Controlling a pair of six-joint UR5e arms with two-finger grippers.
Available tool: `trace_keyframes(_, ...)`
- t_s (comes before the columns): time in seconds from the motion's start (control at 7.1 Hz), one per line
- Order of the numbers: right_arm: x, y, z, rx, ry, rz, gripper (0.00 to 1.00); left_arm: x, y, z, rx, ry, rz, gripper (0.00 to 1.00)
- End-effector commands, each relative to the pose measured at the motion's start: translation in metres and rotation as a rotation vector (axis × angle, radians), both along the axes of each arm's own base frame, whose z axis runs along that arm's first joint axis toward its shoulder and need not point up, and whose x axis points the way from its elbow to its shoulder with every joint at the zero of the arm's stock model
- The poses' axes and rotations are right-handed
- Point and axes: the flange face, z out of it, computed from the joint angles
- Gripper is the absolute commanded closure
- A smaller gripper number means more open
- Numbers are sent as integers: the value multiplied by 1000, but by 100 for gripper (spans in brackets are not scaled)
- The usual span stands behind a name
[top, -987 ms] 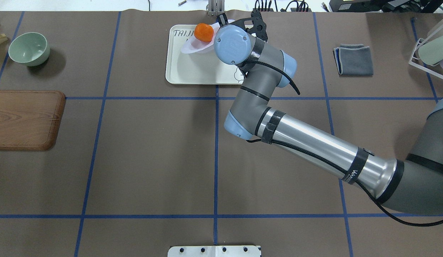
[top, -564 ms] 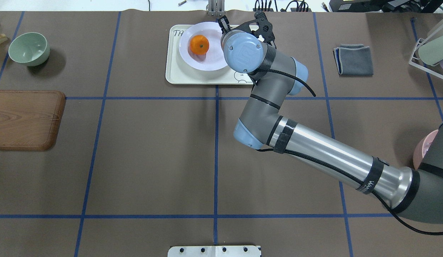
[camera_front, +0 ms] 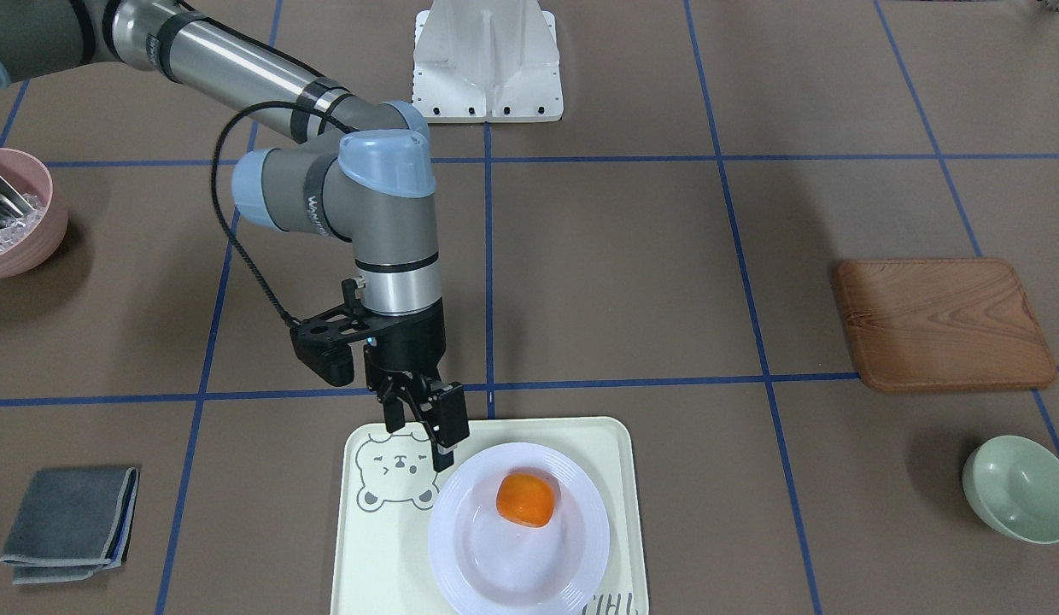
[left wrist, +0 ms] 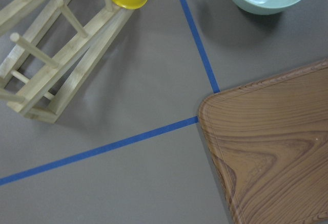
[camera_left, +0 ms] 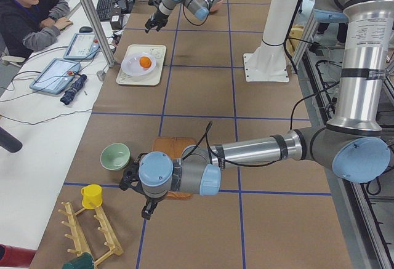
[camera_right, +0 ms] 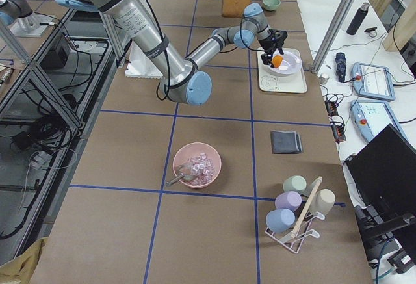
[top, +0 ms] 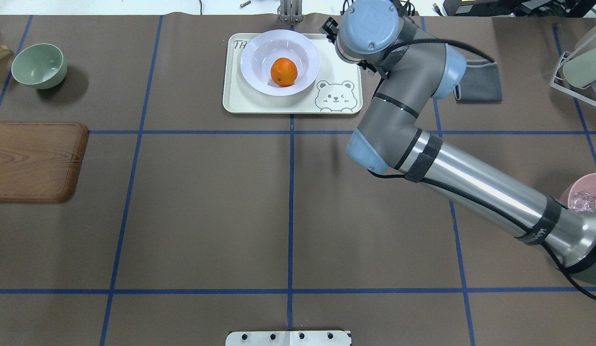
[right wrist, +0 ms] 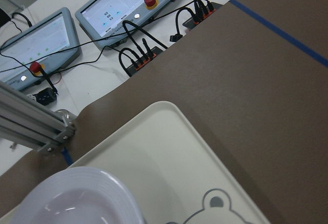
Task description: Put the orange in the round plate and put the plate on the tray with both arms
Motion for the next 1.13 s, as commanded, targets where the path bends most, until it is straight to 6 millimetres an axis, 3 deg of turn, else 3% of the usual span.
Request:
trace_keyframes(0.0, 115, -17, 59, 71, 110, -279, 0, -1, 8, -28, -160, 11, 3, 1)
trace_keyframes(0.14, 180, -18, 98, 100, 125, -388, 0, -2, 15, -47, -169, 12, 4, 1)
trace_keyframes(0.28, 248, -16, 145, 161, 181, -506, 0, -2, 20, -52, -158, 11, 2, 1)
trace_keyframes(0.56, 354, 11, 250, 219, 278, -690, 0, -3, 19, -66, -130, -5, 2, 1)
trace_keyframes(0.85, 473, 66, 347, 262, 305, -814, 0, -5, 19, -79, -99, -69, 4, 1)
trace_keyframes(0.99, 519, 104, 386, 239, 309, -846, 0, -5, 19, -83, -79, -60, 3, 1)
